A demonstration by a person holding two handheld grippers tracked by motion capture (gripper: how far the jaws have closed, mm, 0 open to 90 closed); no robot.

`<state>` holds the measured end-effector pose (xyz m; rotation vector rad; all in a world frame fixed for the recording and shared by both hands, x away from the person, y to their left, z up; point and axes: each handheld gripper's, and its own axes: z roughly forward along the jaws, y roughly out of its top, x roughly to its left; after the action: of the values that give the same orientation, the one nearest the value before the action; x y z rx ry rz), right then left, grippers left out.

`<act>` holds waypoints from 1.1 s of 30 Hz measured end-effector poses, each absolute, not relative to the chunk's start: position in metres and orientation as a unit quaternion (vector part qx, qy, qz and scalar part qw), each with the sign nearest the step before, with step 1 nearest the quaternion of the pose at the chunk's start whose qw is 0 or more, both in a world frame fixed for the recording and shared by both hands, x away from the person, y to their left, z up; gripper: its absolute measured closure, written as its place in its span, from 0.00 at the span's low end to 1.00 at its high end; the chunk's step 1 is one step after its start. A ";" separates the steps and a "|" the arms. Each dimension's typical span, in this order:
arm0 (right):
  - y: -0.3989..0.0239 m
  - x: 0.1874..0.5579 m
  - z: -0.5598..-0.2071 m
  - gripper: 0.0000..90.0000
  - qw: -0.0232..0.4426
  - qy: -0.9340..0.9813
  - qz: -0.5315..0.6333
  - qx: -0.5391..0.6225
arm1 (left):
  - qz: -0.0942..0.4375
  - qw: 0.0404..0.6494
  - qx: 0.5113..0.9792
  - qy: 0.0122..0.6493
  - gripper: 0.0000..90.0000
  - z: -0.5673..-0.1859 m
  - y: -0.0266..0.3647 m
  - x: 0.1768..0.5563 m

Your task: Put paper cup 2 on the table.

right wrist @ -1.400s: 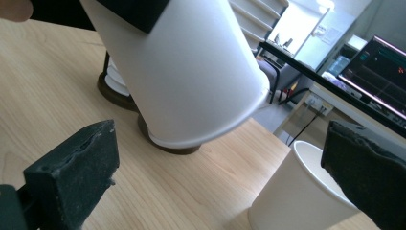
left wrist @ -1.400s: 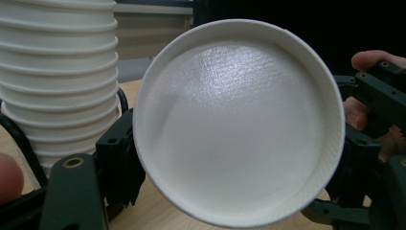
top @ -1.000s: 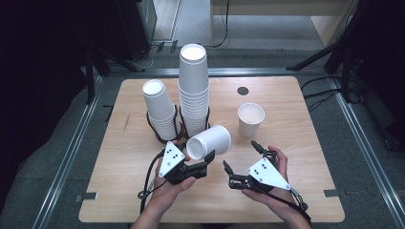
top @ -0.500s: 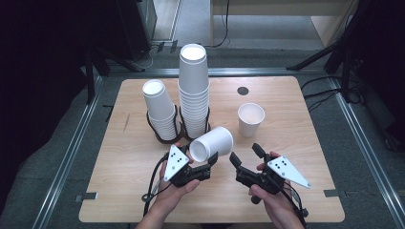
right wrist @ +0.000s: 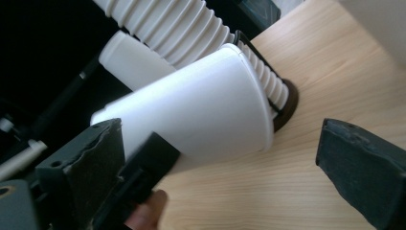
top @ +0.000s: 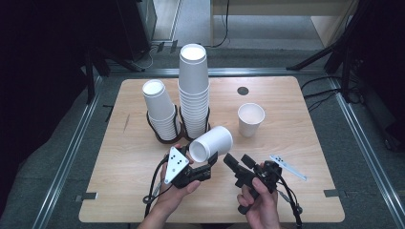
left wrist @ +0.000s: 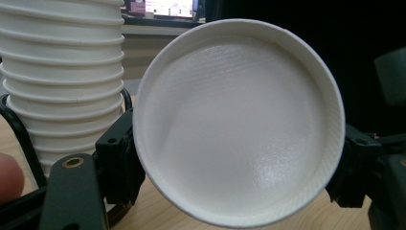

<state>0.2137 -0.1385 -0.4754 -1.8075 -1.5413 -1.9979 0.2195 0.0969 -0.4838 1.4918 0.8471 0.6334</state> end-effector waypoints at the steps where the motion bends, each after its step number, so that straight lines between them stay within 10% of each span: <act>1: -0.138 0.214 -0.476 0.02 0.029 -0.487 -0.645 -0.588 | 0.275 0.611 0.645 0.367 0.25 -0.484 0.097 0.219; 33: -0.105 0.234 -0.503 0.00 0.343 -0.179 -0.597 -0.703 | 0.281 0.614 0.646 0.355 0.26 -0.489 0.091 0.216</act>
<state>0.2341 -0.1047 -0.5035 -1.8269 -0.4657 -1.5504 0.2164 0.0912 -0.4889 1.4889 0.8189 0.6471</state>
